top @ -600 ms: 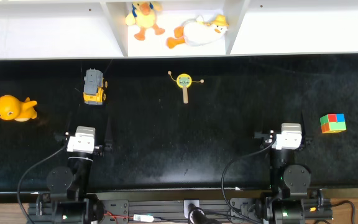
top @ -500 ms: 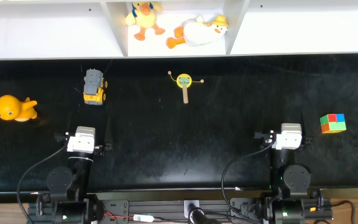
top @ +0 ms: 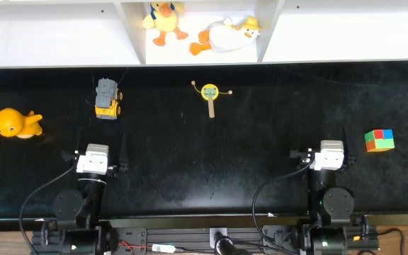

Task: Store Toys

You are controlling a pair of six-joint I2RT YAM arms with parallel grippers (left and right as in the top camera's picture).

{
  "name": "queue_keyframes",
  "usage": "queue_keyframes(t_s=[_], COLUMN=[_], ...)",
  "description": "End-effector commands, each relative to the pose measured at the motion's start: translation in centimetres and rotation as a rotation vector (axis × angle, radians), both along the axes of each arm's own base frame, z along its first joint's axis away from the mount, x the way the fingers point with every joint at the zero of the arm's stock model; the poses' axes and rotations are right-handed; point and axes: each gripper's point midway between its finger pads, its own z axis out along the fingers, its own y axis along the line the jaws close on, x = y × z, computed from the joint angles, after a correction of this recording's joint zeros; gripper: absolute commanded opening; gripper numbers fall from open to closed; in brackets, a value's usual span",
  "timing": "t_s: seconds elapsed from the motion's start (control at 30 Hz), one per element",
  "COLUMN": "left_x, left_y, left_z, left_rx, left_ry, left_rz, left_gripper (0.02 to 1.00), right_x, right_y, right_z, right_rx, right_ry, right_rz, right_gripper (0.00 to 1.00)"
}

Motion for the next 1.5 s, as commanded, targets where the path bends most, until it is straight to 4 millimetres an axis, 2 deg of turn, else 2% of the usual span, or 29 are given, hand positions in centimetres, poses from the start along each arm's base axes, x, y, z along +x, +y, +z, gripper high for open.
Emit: queue_keyframes(t_s=[0.03,0.8,1.0,1.07,1.13,1.2,1.33,1.5], left_x=[0.0,0.0,0.1,0.0,-0.2,-0.7,-2.1,-1.3], left_y=[0.0,0.1,1.4,1.5,2.4,3.5,5.6,7.1], left_z=[-0.2,-0.2,-0.2,-0.2,-0.3,-0.4,0.1,3.1], left_rx=[0.015,0.016,0.018,-0.107,-0.289,-0.353,-0.263,-0.108], left_ry=[0.005,0.006,0.007,0.04,0.115,0.207,0.406,0.538], left_rz=[0.003,0.004,0.084,0.098,0.177,0.273,0.411,0.391], left_gripper=[0.998,0.998,0.998,0.998,0.998,0.996,0.991,0.991], right_x=[0.0,0.0,0.0,0.0,0.0,0.0,0.0,0.0], right_y=[0.0,0.0,0.0,0.0,0.0,0.0,0.0,0.0], right_z=[-0.4,-0.4,-0.4,-0.4,-0.4,-0.4,-0.4,-0.4], right_rx=[0.004,0.004,0.004,0.004,0.004,0.004,0.004,0.004], right_ry=[0.0,0.0,0.0,0.0,0.0,0.001,0.0,0.0], right_rz=[0.002,0.002,0.002,0.002,0.002,0.002,0.002,0.002], right_gripper=[0.996,0.996,0.993,0.996,0.993,0.993,0.996,0.993])
